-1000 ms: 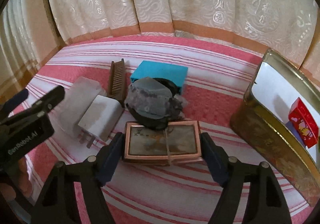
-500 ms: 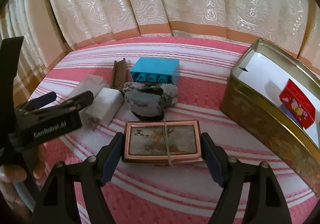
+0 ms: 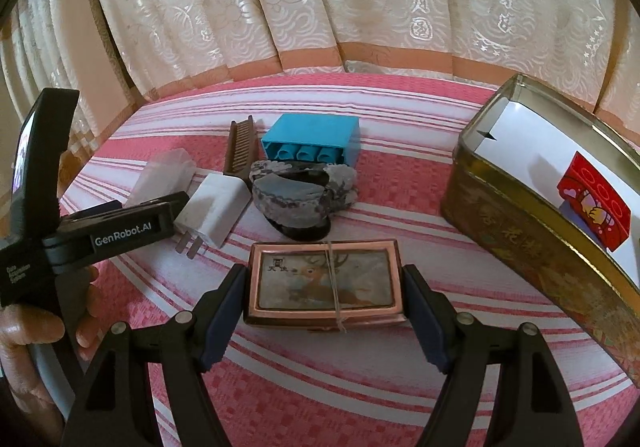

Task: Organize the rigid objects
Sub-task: 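Grasp the copper-framed picture with the right tool while the left tool grasps the clear plastic box, then carry the clear plastic box and framed picture over the tin tray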

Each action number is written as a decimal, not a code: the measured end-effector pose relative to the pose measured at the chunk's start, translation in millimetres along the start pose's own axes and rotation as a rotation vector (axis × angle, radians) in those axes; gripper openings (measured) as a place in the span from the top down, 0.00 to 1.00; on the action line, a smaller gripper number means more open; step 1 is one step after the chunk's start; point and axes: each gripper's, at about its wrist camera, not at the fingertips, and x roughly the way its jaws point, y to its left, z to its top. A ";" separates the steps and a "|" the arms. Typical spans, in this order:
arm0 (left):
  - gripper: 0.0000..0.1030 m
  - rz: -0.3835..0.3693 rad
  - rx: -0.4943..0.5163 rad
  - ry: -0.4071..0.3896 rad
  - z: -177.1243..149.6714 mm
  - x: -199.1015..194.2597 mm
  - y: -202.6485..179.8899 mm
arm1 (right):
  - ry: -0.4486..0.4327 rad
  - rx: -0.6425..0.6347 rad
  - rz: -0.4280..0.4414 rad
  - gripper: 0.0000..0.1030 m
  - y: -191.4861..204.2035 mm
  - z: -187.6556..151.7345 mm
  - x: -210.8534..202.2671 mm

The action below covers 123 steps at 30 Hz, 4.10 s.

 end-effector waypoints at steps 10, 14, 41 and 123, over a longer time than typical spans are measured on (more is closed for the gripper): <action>0.48 -0.058 0.002 -0.044 6.6 -11.9 -2.6 | -0.056 0.016 0.001 0.24 -1.2 -0.7 -9.1; 0.48 -0.055 -0.020 -0.116 6.1 -24.4 0.8 | -0.132 0.015 0.004 0.24 -0.3 0.7 -22.0; 0.48 0.052 0.037 -0.462 -6.7 -80.1 -24.3 | -0.430 -0.064 -0.137 0.24 7.1 -0.4 -66.5; 0.47 -0.158 0.163 -0.522 -46.5 -123.3 -217.7 | -0.547 0.112 -0.443 0.24 -196.2 -24.1 -147.9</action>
